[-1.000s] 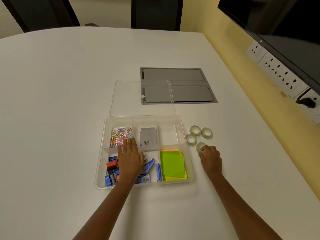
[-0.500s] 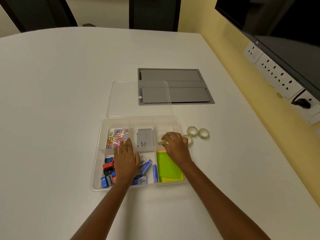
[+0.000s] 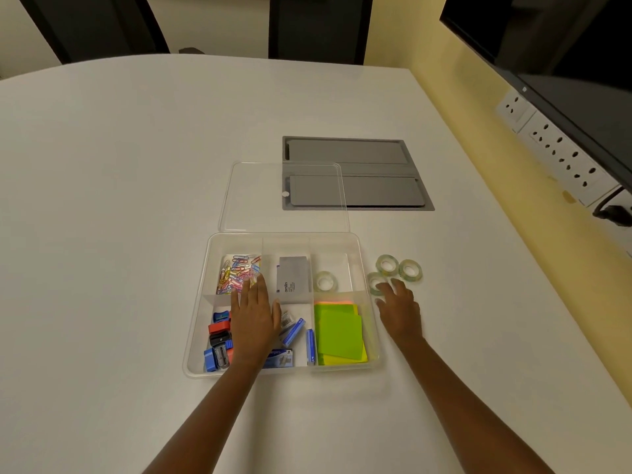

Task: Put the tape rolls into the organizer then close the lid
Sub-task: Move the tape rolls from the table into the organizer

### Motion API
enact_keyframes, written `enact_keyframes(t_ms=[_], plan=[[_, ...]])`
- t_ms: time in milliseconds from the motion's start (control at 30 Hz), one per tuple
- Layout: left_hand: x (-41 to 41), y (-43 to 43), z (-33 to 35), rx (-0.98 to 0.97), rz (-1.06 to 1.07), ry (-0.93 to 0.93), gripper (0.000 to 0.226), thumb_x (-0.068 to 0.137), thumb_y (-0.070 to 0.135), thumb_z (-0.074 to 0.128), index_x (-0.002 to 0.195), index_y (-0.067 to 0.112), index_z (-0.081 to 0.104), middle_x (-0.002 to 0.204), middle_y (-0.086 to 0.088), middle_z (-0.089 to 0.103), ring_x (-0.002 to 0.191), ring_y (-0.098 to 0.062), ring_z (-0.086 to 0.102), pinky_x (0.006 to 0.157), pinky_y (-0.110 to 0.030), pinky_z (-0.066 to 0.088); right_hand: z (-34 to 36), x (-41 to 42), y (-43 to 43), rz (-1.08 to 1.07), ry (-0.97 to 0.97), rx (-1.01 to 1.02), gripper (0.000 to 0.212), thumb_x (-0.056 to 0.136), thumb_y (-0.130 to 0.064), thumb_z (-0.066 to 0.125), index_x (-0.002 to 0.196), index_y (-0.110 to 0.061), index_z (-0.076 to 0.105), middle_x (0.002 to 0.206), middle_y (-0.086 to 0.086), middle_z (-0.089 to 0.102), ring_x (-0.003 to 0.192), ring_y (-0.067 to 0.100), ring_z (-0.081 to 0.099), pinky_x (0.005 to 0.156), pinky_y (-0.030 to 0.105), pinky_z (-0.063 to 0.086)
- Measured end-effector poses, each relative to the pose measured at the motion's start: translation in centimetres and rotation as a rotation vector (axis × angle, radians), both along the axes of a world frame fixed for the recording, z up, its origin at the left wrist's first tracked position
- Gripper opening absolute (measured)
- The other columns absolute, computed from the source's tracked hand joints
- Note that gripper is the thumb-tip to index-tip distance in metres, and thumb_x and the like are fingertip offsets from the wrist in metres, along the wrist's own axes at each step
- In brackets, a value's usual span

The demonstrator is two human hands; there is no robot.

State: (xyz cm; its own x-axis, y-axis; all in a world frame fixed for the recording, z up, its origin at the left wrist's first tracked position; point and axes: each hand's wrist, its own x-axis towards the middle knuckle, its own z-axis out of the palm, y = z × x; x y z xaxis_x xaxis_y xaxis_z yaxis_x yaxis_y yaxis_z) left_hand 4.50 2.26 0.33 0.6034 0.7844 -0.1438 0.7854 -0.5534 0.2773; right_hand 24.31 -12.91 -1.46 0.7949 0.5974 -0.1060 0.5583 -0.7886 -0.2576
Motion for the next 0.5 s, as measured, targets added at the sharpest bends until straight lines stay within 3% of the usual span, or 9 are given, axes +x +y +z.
enact_keyframes(t_ms=[133,233,333,433,500], plan=[[0.0,0.1,-0.2,-0.024,-0.004,-0.004,0.077,0.092,0.046,-0.003,0.12,-0.004,0.05,0.113,-0.024,0.067,0.105,-0.041,0.063,0.089,-0.058,0.045,0.0,0.1,0.0,-0.054,0.046,0.087,0.025,0.087,-0.013,0.057,0.11,-0.005,0.058,0.126,0.016,0.052,0.112,0.036,0.05,0.088,0.046,0.046],[0.0,0.2,-0.2,-0.035,-0.008,0.011,0.079,0.092,0.047,-0.003,0.12,-0.004,0.05,0.114,-0.024,0.066,0.107,-0.041,0.062,0.09,-0.058,0.044,1.4,0.2,0.8,-0.159,0.127,0.362,0.019,0.087,-0.008,0.056,0.104,0.001,0.059,0.119,0.022,0.054,0.104,0.041,0.055,0.084,0.046,0.048],[0.2,0.3,-0.5,-0.009,0.0,-0.005,0.081,0.091,0.048,-0.005,0.123,-0.004,0.048,0.12,-0.025,0.063,0.112,-0.042,0.058,0.094,-0.057,0.041,3.5,0.0,2.6,-0.097,0.064,0.547,0.016,0.085,-0.005,0.058,0.1,0.002,0.06,0.115,0.022,0.056,0.103,0.038,0.055,0.084,0.044,0.048],[0.7,0.5,-0.4,0.004,-0.025,-0.068,0.082,0.083,0.051,-0.004,0.137,-0.001,0.029,0.143,-0.025,0.038,0.135,-0.039,0.033,0.112,-0.048,0.02,4.5,-0.4,4.7,0.105,-0.044,0.497,0.017,0.082,-0.006,0.063,0.097,0.0,0.063,0.117,0.022,0.056,0.107,0.039,0.053,0.086,0.048,0.049],[1.0,0.6,-0.4,0.02,-0.031,-0.127,0.082,0.078,0.048,-0.001,0.139,-0.001,0.02,0.15,-0.024,0.025,0.14,-0.037,0.022,0.115,-0.045,0.013,4.4,-0.7,6.1,0.215,-0.086,0.382,0.019,0.082,-0.007,0.063,0.099,-0.001,0.064,0.126,0.022,0.054,0.116,0.039,0.048,0.089,0.048,0.046]])
